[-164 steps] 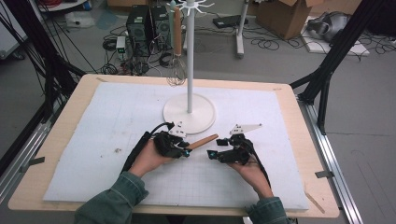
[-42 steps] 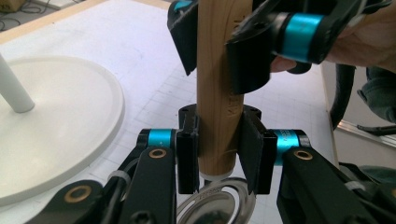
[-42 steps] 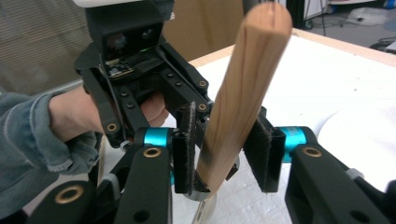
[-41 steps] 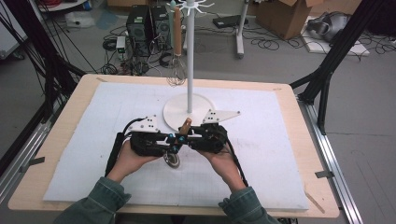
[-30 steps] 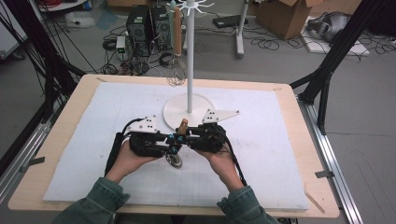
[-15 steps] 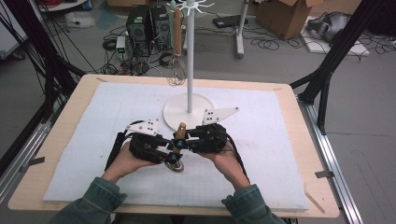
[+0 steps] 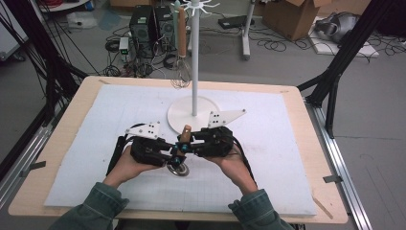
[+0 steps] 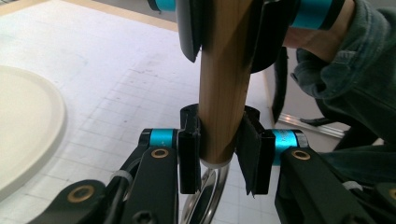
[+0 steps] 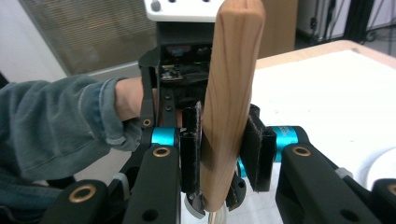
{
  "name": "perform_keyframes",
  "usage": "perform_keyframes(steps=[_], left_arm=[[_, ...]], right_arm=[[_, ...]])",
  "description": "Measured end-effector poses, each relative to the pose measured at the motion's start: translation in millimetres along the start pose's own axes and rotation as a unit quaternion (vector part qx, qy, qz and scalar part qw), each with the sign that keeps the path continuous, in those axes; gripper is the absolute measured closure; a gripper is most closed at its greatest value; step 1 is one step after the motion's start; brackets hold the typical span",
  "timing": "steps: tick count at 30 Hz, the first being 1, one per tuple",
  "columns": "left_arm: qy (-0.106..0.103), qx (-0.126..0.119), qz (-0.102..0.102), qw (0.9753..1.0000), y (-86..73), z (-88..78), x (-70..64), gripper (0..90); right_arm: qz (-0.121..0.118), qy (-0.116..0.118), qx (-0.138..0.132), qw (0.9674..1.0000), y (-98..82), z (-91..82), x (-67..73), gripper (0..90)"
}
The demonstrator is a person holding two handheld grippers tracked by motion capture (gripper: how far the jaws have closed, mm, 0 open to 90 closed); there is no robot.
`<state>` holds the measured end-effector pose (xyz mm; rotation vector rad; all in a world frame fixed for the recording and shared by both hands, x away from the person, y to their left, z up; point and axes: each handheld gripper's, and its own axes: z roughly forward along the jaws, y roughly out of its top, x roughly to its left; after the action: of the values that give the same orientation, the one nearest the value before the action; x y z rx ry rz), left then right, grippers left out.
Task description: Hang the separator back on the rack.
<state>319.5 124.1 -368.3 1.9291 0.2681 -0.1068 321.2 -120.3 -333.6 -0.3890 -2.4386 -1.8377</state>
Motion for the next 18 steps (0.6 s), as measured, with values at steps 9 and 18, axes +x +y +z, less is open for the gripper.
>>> perform_keyframes(steps=[9, 18], left_arm=[[0.028, -0.012, 0.001, 0.9996, 1.0, -3.8, -1.1, 71.4], [0.037, -0.02, 0.001, 0.9991, 1.7, -5.8, -1.5, 71.4]], right_arm=[[0.003, -0.018, -0.017, 0.9997, -6.7, 6.3, 1.1, 67.2], [0.001, -0.029, -0.025, 0.9993, -8.1, 10.2, 2.0, 70.6]])
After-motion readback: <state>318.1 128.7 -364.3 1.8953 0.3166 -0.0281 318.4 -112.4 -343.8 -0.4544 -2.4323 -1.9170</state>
